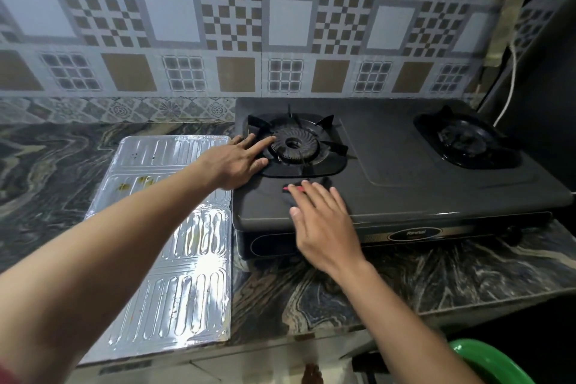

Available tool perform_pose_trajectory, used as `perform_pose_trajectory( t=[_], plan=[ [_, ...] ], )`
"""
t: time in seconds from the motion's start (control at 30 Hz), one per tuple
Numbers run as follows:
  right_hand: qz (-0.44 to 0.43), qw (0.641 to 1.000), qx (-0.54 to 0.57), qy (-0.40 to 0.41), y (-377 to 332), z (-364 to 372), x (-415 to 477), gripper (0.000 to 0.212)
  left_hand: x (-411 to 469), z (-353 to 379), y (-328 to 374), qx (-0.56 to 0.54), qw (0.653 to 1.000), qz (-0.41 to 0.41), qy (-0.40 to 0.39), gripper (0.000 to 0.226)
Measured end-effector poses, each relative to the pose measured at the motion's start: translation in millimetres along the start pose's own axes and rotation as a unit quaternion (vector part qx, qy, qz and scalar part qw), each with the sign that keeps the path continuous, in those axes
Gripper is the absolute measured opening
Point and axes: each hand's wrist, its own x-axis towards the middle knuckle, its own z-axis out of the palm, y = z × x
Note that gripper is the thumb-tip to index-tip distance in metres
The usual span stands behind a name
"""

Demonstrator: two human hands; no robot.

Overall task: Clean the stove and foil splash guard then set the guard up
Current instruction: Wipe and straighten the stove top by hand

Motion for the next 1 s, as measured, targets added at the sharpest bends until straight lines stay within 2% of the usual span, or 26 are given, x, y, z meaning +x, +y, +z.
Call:
perform_pose_trajectory(
  t=[0.13, 0.3, 0.4, 0.57, 0.7, 0.87, 1.0],
  plan=[
    [-0.078, 0.997, 0.015, -0.019, -30, 9, 3, 0.051, 0, 1, 1, 0.022, 1.0, 0.012, 0.017, 0.061],
    [-0.128, 0.991, 0.016, -0.038, -11, 6, -5, 0.052, 0, 5, -4, 0.022, 0.998, 0.036, 0.042, 0.063],
    [-0.103, 0.994, 0.007, -0.033, 20, 0, -19, 0.052, 2, 3, -4, 0.016, 0.996, 0.062, 0.06, 0.065],
    [-0.012, 1.0, 0.001, -0.007, 64, -12, -22, 0.053, 5, -4, -4, 0.008, 0.996, 0.075, 0.052, 0.065],
    [0.006, 1.0, -0.005, 0.016, 31, -6, -10, 0.054, 6, -3, -10, -0.023, 0.995, 0.073, 0.057, 0.068],
    [-0.083, 0.997, 0.004, 0.003, -47, 17, 9, 0.051, 6, 1, -17, -0.051, 0.995, 0.046, 0.07, 0.072],
    [-0.134, 0.991, 0.008, -0.014, -59, 21, 18, 0.051, 7, -2, -17, -0.076, 0.993, 0.04, 0.076, 0.062]
  ],
)
